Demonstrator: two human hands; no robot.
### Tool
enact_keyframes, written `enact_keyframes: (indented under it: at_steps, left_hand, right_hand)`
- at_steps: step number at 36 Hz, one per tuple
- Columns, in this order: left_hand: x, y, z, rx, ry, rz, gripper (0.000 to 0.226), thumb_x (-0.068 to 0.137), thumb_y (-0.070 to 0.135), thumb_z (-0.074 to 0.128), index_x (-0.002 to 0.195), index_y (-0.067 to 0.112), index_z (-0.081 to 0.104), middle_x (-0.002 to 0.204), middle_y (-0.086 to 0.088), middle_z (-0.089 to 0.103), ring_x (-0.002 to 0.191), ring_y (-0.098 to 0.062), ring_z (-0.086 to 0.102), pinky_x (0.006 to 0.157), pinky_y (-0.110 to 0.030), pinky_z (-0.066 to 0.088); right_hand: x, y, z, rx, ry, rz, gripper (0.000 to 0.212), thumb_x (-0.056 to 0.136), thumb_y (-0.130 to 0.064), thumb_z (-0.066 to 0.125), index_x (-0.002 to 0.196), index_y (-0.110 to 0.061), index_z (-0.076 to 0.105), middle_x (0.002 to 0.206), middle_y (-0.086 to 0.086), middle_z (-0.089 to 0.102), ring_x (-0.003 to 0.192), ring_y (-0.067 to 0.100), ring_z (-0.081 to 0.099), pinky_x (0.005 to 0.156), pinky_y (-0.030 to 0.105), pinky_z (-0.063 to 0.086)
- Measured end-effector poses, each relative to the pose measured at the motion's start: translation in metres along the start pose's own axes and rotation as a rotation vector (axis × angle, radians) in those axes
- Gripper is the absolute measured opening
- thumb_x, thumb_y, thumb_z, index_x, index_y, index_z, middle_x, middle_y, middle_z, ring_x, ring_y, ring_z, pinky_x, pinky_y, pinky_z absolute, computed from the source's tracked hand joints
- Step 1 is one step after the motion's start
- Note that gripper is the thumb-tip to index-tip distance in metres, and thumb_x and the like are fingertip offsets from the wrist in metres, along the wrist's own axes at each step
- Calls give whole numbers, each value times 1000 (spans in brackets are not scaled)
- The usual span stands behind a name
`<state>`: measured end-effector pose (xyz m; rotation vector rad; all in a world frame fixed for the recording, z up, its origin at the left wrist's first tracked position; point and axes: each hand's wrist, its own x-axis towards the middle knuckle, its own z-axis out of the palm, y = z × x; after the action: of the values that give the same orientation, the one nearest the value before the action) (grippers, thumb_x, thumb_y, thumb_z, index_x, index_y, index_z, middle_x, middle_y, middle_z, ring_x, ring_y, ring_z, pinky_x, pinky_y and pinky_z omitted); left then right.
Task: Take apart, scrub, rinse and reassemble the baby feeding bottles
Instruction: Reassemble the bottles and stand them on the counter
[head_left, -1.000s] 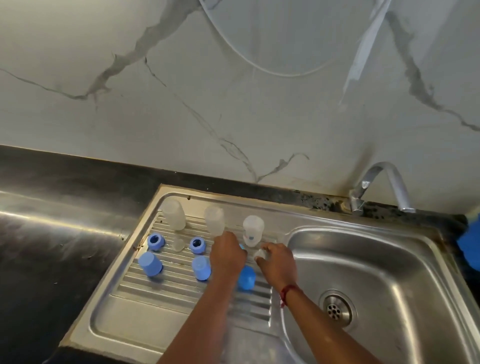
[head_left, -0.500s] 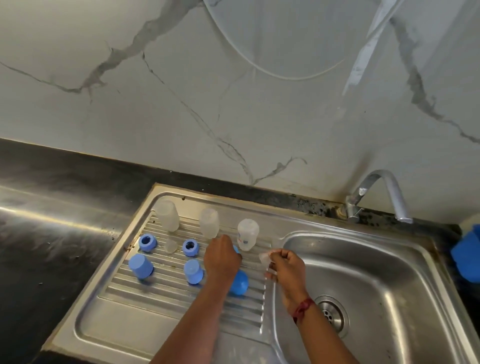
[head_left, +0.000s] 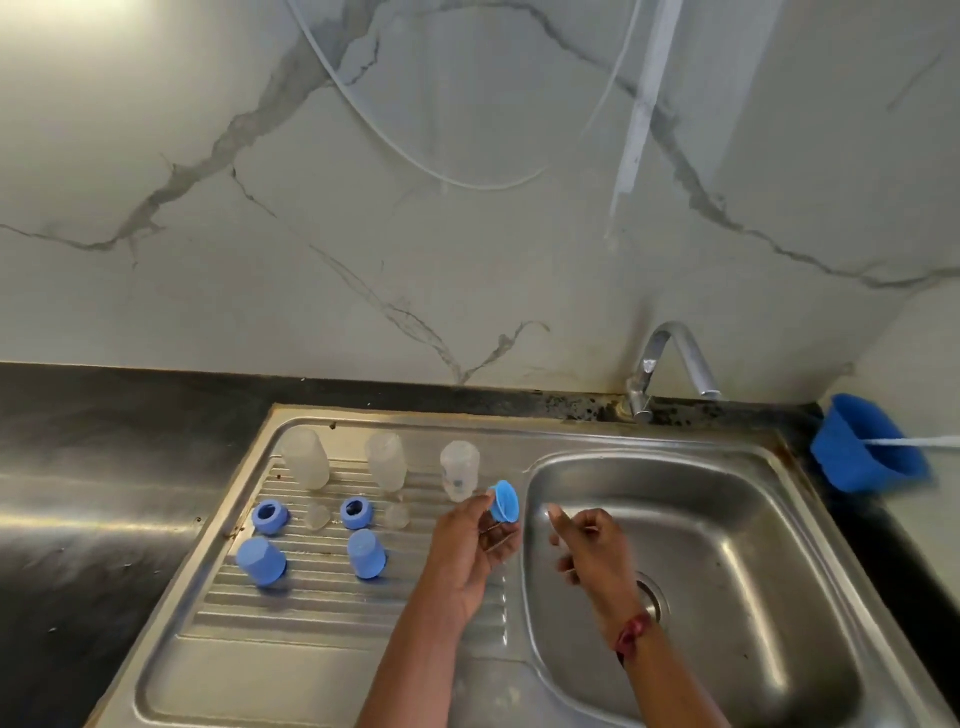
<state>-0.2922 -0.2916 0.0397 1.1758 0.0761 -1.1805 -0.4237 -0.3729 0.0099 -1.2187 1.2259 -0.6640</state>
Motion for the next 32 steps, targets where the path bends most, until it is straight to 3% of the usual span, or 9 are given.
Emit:
enact_keyframes:
  at_steps: [2,4,7,10,14,17,22,25,32]
  left_hand:
    - [-3,-10,0,-91,-31,-33,21,98,14,55,108,-2,64,92,-22,69,75,-27,67,74,-40,58]
    - [-5,-19,-1,-141,-42,-50,17,98,13,55,108,3,64,90,-22,70,75,-30,67,70,-41,59]
    - [-6,-30,-1,-198,-32,-70,14,99,8,52,107,5,63,84,-20,71,72,-29,68,70,-42,58]
    - [-4,-36,-3,-196,-50,-88,16,96,4,55,108,5,65,88,-20,72,83,-32,64,80,-46,56]
    - [-3,-37,-5,-203,-85,-86,43,74,7,69,116,5,65,106,-23,70,104,-39,61,102,-55,48]
    - [-2,-36,-5,-188,-111,-92,48,69,9,69,116,3,63,114,-26,69,108,-39,60,106,-58,44]
    - [4,-40,-3,-120,-160,-113,18,95,12,57,111,9,65,100,-15,74,102,-29,64,98,-55,46]
    - [7,-41,-1,-86,-190,-129,17,98,19,54,109,12,65,100,-11,76,109,-28,64,99,-56,42]
    - [9,-42,0,-69,-240,-143,17,97,23,56,107,14,66,100,-8,76,112,-27,63,106,-66,33]
  right_hand:
    - [-3,0,-6,6,-14,-6,33,81,-34,80,79,-13,55,71,13,67,53,15,56,48,26,45]
    - [-4,0,-12,16,-28,-12,29,77,-25,84,81,-14,57,69,8,61,58,16,56,51,26,47]
    - [-6,-2,-19,-14,-32,-42,23,74,-11,85,84,-12,64,80,8,64,67,17,59,58,28,51]
    - [-9,-9,-23,-71,-31,-99,24,73,-6,84,87,-16,68,91,4,67,73,20,65,64,30,55]
    - [-13,-14,-20,-182,-70,-146,29,71,-4,81,87,-26,72,93,0,69,84,20,66,77,38,57]
    - [-11,-14,-17,-208,-108,-165,29,73,-4,77,90,-28,74,90,-1,72,86,24,68,80,40,60]
    - [-10,-18,-14,-277,-114,-226,35,73,-13,79,98,-36,71,92,-4,70,80,18,69,73,32,59]
    - [-11,-22,-15,-292,-98,-258,36,76,-9,78,101,-31,67,94,-5,69,73,8,67,67,24,54]
    - [-11,-20,-16,-326,-63,-279,29,74,-8,82,95,-23,69,91,-6,74,73,5,70,66,20,56]
